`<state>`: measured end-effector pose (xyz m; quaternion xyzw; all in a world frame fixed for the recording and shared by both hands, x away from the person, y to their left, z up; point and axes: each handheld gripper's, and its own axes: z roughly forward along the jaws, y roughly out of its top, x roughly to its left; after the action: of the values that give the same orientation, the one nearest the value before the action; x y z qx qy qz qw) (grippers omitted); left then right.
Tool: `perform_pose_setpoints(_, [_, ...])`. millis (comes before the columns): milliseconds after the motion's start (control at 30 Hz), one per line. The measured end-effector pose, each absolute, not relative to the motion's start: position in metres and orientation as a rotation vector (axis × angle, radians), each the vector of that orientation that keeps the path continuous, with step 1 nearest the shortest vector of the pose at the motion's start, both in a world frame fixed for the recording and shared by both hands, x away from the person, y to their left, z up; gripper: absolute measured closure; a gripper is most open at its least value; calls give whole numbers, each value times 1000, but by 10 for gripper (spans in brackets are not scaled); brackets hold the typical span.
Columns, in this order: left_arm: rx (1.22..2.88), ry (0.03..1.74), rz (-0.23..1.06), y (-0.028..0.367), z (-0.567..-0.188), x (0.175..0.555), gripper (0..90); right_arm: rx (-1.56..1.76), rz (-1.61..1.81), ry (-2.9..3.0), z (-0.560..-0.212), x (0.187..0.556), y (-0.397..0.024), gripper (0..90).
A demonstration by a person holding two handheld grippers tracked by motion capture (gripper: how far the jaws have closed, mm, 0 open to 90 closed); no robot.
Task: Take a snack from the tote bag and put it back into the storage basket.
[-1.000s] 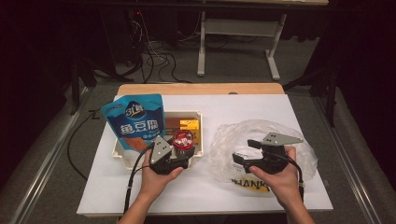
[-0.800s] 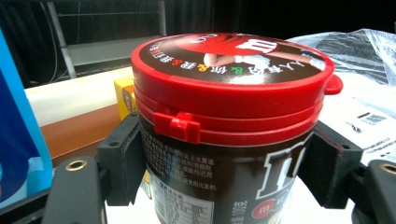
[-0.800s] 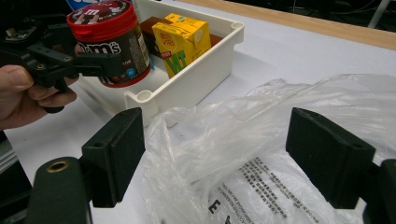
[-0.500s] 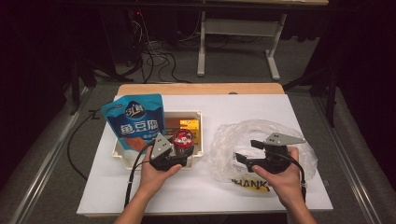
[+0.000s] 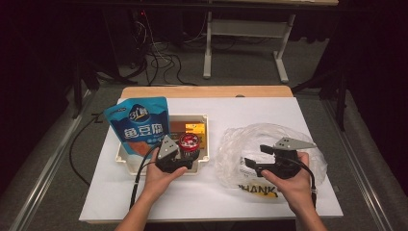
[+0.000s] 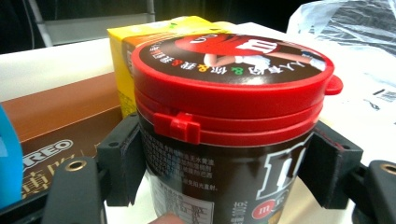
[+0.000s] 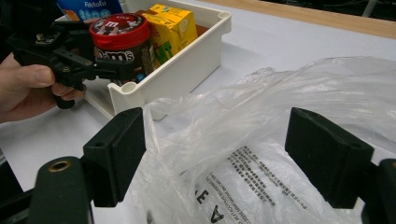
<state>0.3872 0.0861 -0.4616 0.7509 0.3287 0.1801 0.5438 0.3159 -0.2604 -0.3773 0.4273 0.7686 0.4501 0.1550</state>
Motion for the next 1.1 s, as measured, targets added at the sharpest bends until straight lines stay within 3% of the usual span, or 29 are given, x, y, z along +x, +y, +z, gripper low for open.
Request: perform_pose_setpoints(1100, [1983,873,286,89,-474,396,258,1251,1280,2191,-381,317,-264,231])
